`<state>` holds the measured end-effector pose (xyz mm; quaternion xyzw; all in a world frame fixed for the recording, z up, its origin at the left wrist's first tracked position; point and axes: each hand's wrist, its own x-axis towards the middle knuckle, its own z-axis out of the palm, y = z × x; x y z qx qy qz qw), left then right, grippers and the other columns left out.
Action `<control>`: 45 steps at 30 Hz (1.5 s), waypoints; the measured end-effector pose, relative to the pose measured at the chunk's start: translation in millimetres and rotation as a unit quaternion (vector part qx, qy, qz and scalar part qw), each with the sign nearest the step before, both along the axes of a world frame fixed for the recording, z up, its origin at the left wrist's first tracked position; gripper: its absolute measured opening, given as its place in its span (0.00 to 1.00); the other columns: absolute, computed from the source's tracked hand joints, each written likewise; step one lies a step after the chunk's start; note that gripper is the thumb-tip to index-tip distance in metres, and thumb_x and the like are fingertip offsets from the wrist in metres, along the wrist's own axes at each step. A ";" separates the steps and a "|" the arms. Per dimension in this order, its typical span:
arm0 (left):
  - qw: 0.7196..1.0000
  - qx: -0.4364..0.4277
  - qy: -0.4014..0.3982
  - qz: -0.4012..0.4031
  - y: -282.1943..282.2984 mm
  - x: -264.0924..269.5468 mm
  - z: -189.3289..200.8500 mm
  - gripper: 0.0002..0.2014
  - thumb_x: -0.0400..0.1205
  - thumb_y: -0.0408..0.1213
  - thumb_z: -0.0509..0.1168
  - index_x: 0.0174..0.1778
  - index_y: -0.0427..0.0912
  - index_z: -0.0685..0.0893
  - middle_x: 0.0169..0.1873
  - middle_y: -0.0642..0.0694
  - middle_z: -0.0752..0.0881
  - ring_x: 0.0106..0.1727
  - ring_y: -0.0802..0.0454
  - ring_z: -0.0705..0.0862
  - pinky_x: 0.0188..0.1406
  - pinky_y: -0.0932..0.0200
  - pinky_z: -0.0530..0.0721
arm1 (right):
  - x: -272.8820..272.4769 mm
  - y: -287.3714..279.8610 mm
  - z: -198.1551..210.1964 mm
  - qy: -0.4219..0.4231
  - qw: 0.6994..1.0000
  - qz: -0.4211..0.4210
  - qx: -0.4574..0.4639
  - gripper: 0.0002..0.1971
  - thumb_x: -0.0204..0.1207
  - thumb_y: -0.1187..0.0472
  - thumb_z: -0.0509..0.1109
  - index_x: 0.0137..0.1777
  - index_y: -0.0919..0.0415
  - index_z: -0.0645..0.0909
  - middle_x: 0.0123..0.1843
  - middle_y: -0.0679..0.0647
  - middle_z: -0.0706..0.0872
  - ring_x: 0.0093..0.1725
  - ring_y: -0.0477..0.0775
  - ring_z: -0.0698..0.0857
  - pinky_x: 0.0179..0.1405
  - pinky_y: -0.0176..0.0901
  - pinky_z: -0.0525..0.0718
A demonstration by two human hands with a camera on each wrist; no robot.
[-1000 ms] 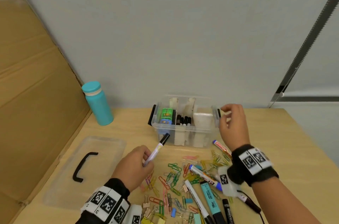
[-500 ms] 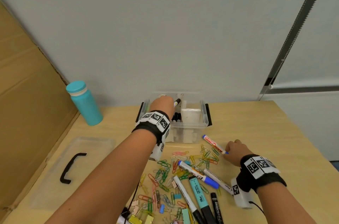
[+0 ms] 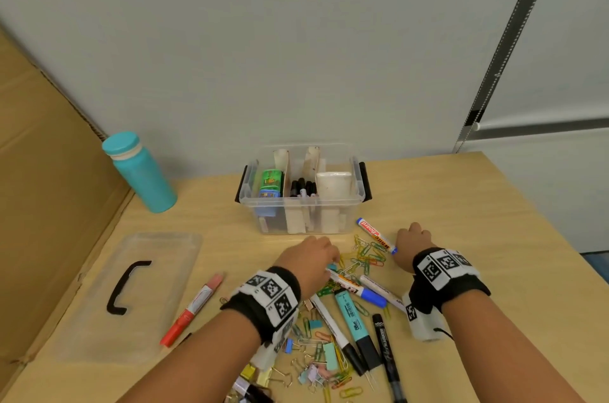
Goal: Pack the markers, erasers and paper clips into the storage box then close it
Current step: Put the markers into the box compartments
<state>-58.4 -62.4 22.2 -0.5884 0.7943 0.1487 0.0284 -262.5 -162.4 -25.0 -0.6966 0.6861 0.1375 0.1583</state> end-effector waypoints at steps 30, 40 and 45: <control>0.966 -0.097 0.162 0.176 33.4 104.4 7.1 0.08 0.81 0.38 0.65 0.54 0.52 0.83 0.50 0.56 0.85 0.52 0.57 0.80 0.56 0.58 0.80 | 39.9 41.8 103.4 -0.567 0.798 0.041 -0.200 0.18 0.87 0.53 0.52 0.76 0.44 0.65 0.43 0.40 0.77 0.39 0.40 0.76 0.41 0.38 0.75; 0.948 -0.112 0.193 0.227 44.6 128.3 -6.1 0.09 0.81 0.38 0.66 0.55 0.50 0.84 0.50 0.54 0.86 0.50 0.57 0.82 0.52 0.63 0.80 | 149.1 -9.0 144.7 -0.255 0.944 0.124 -0.169 0.19 0.78 0.68 0.60 0.69 0.60 0.67 0.57 0.63 0.81 0.44 0.60 0.78 0.39 0.47 0.73; 0.951 -0.104 0.170 0.237 55.5 140.1 -8.8 0.09 0.81 0.40 0.66 0.56 0.52 0.83 0.50 0.56 0.85 0.50 0.58 0.81 0.52 0.63 0.80 | 177.4 -15.2 136.7 -0.081 0.956 0.195 -0.204 0.16 0.77 0.61 0.66 0.65 0.57 0.75 0.57 0.58 0.85 0.55 0.61 0.84 0.46 0.49 0.79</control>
